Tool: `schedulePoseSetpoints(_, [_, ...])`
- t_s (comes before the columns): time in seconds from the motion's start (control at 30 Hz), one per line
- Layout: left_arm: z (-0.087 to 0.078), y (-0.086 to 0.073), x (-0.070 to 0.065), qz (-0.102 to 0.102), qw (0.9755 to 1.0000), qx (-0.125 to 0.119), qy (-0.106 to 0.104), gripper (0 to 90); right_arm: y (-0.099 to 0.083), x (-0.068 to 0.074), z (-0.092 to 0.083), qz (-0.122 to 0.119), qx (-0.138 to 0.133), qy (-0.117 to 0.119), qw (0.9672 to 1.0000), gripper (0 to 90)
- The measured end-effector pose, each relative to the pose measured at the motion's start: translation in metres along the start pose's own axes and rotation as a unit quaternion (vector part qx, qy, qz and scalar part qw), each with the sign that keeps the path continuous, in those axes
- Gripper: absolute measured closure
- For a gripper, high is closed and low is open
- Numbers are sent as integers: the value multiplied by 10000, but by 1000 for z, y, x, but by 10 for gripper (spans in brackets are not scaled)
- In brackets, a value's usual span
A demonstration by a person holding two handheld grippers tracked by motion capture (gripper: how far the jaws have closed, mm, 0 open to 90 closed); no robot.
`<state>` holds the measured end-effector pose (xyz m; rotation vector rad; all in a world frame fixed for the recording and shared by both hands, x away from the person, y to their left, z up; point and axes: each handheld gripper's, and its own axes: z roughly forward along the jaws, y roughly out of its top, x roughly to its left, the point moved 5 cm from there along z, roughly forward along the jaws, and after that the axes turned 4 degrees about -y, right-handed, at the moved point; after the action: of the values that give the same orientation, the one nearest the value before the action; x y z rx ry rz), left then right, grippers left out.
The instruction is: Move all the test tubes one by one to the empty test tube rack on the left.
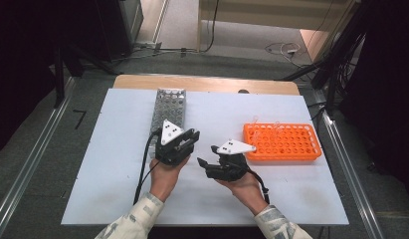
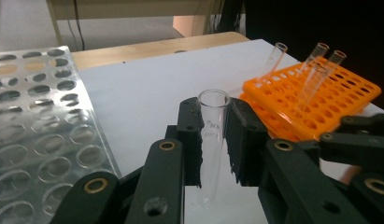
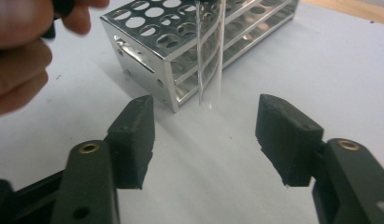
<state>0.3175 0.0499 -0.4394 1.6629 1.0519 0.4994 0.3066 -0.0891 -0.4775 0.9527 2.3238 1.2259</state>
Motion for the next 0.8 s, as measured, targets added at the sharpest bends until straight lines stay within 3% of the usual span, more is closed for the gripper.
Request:
schedulePoseSetpoints(0.4, [8,27,32,-173,9993,-53,333,760,-2,-10,-5,86,13,-103,9999,282])
schedulePoseSetpoints(0.8, [14,46,51,-134,9977,-141,656,759,-3,-11,-4,80,51,-116,9999,279])
